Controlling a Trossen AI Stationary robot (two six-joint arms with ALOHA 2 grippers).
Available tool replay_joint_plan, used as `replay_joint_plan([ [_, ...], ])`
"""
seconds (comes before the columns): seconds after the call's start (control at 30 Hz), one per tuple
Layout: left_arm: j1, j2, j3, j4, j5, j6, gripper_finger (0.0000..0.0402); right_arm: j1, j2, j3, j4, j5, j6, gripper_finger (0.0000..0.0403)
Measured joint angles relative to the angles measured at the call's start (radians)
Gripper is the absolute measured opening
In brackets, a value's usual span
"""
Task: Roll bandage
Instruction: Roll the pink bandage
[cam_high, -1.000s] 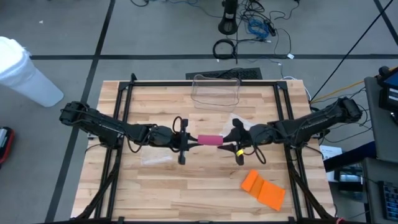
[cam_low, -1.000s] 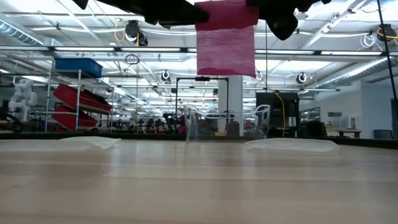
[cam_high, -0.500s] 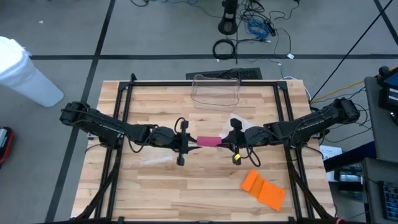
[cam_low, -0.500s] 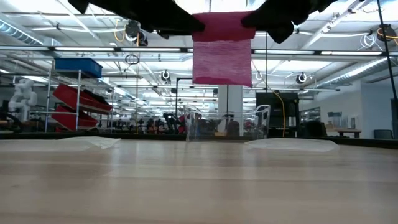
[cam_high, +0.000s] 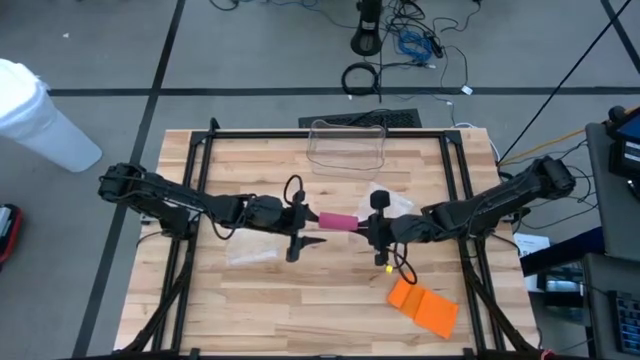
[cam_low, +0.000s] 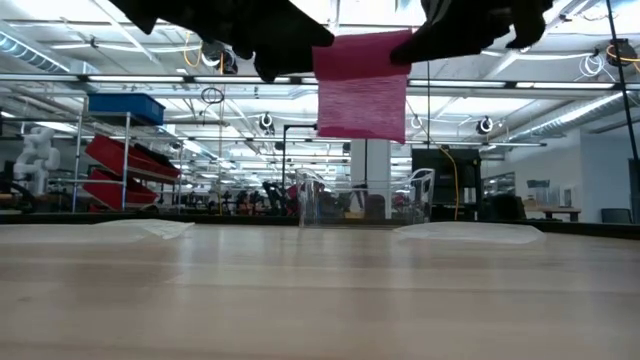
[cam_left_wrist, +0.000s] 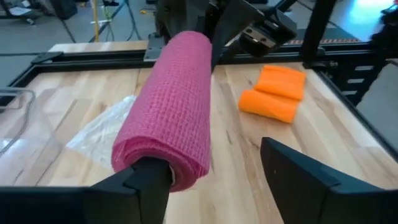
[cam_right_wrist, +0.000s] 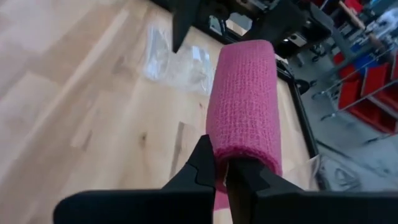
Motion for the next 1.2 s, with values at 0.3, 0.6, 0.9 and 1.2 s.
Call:
replay_joint_plan([
  [0.3,0.0,0.0,0.0,-0.005,-0.042,0.039,0.0156,-0.001,0.02,0.0,0.008,0.012,-0.045,0.0006],
  [0.6,-0.004,-0.002,0.002,-0.013,-0.065,0.154,0.0016,-0.008,0.0,-0.003,0.009,-0.03,0.263,0.0042],
  [0.9,-0.046,-0.003,0.004,-0.007,-0.118,0.294,0.0024,-0.057,-0.045,-0.005,0.023,-0.336,0.567,0.01],
  [1.2,-0.091,-0.006,0.008,-0.006,-0.215,0.45,0.002,-0.069,-0.073,-0.005,0.073,-0.373,0.629,0.0113],
])
